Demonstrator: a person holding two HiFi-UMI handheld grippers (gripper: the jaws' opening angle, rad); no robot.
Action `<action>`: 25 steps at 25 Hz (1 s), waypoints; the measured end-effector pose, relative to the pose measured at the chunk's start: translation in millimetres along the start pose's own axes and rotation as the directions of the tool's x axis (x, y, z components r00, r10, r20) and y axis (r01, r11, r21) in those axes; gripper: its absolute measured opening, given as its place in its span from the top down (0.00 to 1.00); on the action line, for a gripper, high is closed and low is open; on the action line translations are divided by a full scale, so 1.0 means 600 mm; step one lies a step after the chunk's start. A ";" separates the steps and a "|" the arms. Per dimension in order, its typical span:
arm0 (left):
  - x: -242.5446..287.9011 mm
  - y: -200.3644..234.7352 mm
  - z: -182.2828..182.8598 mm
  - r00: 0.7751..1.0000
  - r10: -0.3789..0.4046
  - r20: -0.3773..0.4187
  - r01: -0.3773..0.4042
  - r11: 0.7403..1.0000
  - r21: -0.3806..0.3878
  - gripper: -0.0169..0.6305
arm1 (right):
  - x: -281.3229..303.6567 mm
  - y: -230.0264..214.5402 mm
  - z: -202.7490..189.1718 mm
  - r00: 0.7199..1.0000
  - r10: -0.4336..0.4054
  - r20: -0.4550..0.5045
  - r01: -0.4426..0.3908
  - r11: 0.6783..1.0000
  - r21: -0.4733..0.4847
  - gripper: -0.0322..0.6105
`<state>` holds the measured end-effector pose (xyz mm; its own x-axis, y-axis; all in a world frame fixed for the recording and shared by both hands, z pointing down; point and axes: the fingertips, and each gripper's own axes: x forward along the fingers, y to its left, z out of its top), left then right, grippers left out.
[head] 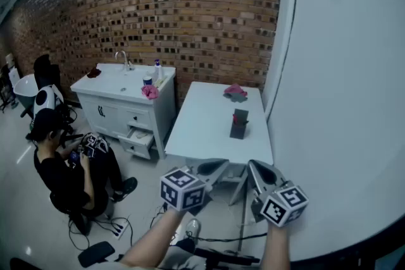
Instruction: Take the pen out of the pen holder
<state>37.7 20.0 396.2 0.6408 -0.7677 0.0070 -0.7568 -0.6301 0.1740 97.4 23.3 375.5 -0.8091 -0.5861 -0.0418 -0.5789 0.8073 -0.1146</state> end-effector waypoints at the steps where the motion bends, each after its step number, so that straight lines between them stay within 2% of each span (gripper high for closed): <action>1: 0.004 0.005 0.001 1.000 -0.001 -0.001 0.001 1.000 -0.001 0.96 | 0.005 -0.005 0.002 1.000 -0.002 0.003 0.002 1.000 -0.002 0.96; 13: 0.068 0.084 0.004 1.000 -0.022 -0.003 0.021 0.999 -0.049 0.96 | 0.075 -0.076 -0.004 1.000 -0.025 -0.014 0.025 1.000 0.011 0.96; 17: 0.098 0.124 0.003 1.000 -0.027 -0.004 0.027 0.998 -0.058 0.96 | 0.110 -0.106 -0.005 0.999 -0.033 -0.031 0.033 0.999 -0.013 0.96; 25: 0.159 0.208 0.010 0.998 -0.051 -0.027 0.048 0.995 -0.085 0.96 | 0.186 -0.174 -0.012 0.994 -0.079 -0.070 0.080 0.997 0.019 0.96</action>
<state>3.6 -132.6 412.6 0.6818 -0.7311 0.0252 -0.7112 -0.6544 0.2568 67.0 -125.7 390.3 -0.7661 -0.6416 0.0368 -0.6399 0.7563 -0.1362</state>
